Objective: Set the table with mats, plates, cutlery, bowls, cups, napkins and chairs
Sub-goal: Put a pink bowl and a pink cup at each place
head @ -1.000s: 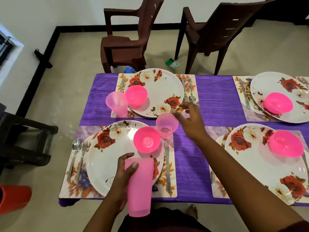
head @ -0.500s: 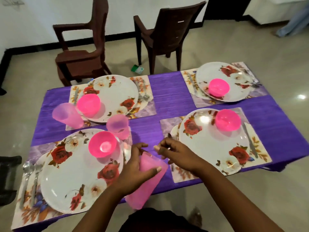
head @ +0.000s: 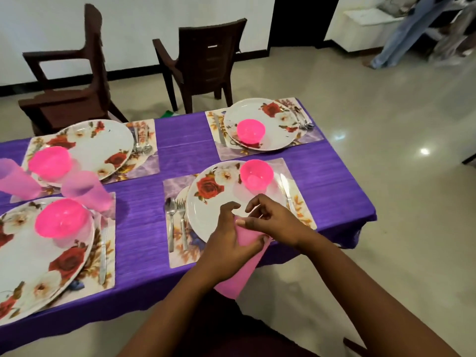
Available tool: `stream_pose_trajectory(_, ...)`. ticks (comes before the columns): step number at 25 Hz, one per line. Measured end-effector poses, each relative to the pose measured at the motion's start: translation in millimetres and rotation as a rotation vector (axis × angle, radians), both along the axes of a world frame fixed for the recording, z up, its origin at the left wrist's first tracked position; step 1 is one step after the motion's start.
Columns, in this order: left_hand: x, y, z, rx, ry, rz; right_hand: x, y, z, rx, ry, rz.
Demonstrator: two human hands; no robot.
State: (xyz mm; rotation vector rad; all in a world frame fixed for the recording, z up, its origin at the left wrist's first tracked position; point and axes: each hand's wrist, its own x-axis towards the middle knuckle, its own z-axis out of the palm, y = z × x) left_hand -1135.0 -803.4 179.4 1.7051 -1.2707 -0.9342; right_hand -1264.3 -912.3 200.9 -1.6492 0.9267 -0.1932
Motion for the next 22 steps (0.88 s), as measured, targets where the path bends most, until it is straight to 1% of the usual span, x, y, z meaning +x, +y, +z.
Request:
stream_pose_trajectory(2, -9, -6, 4, 0.063, 0.099, 0.034, -11, -19, 5, 0.026, -0.102, -0.068)
stream_pose_trajectory(3, -12, -9, 6, 0.09, 0.14, 0.039, -16, -30, 7, 0.044, -0.137, -0.067)
stream_pose_trajectory(5, -17, -17, 5, 0.108, 0.152, 0.046, -21, -52, 15, 0.095, -0.11, 0.029)
stream_pose_trajectory(7, -22, -30, 1, 0.113, 0.054, 0.044, -22, -73, 24, 0.126, 0.08, 0.164)
stream_pose_trajectory(9, -28, -46, -3, 0.1, -0.11, 0.015, -19, -92, 29, 0.056, 0.331, 0.279)
stream_pose_trajectory(10, -30, -57, -4, 0.099, -0.15, 0.0, -18, -103, 30, 0.008, 0.408, 0.318)
stream_pose_trajectory(11, -31, -68, -3, 0.11, -0.161, -0.02, -19, -114, 30, -0.021, 0.427, 0.333)
stream_pose_trajectory(12, -30, -81, -3, 0.122, -0.143, -0.042, -19, -126, 32, -0.032, 0.4, 0.332)
stream_pose_trajectory(13, -28, -93, -2, 0.137, -0.074, -0.04, -20, -140, 34, -0.037, 0.346, 0.321)
stream_pose_trajectory(15, -20, -110, -4, 0.186, 0.207, 0.065, -22, -172, 41, -0.025, 0.192, 0.245)
stream_pose_trajectory(16, -17, -113, -5, 0.198, 0.335, 0.129, -22, -190, 45, -0.046, 0.113, 0.183)
stream_pose_trajectory(17, -15, -114, -6, 0.209, 0.419, 0.178, -21, -208, 47, -0.109, 0.057, 0.116)
stream_pose_trajectory(19, -14, -114, -8, 0.215, 0.51, 0.241, -15, -245, 44, -0.308, 0.069, 0.02)
stream_pose_trajectory(20, -14, -115, -8, 0.198, 0.531, 0.276, -11, -261, 37, -0.391, 0.118, 0.004)
stream_pose_trajectory(22, -13, -117, -10, 0.155, 0.555, 0.366, -3, -283, 17, -0.474, 0.24, 0.035)
